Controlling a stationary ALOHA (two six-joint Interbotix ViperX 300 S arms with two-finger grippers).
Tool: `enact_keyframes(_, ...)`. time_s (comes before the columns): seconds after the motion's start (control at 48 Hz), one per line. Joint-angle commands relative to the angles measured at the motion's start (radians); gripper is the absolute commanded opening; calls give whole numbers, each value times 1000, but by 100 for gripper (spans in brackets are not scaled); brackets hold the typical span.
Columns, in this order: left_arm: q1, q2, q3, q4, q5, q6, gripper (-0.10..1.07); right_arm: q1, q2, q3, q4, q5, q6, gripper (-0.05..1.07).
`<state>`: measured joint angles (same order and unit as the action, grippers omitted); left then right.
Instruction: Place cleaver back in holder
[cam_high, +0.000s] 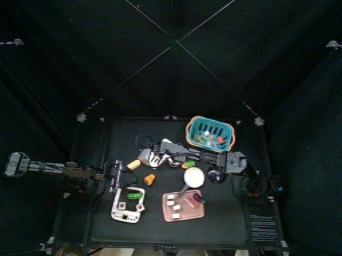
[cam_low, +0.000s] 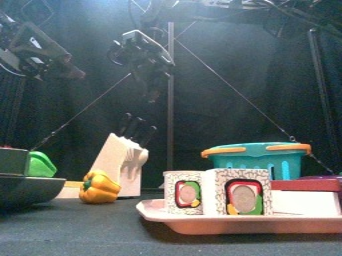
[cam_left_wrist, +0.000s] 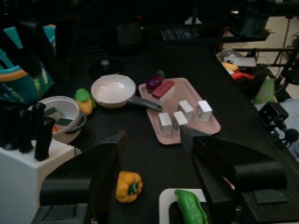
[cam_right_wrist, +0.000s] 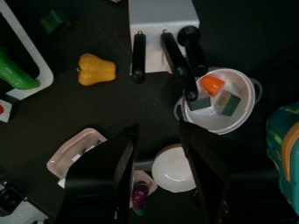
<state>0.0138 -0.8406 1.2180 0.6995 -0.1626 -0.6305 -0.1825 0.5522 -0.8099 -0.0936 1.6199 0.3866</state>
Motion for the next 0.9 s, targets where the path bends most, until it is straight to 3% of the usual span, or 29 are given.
enact_keyframes(0.0,3,3,-12,-2,-3,-2,88,-5,-28,-26,-2,2,-2,78)
enact_keyframes(0.396,3,3,-12,-8,-3,-2,88,31,-69,20,-112,55,-5,78)
enact_keyframes(0.562,3,3,-8,-11,-3,-2,88,43,-126,135,-160,52,2,78)
enact_keyframes(0.688,8,5,-8,-12,-3,0,88,48,-156,206,-153,-11,11,78)
enact_keyframes(0.875,17,3,-8,-15,-3,0,88,46,-178,242,-149,-40,14,78)
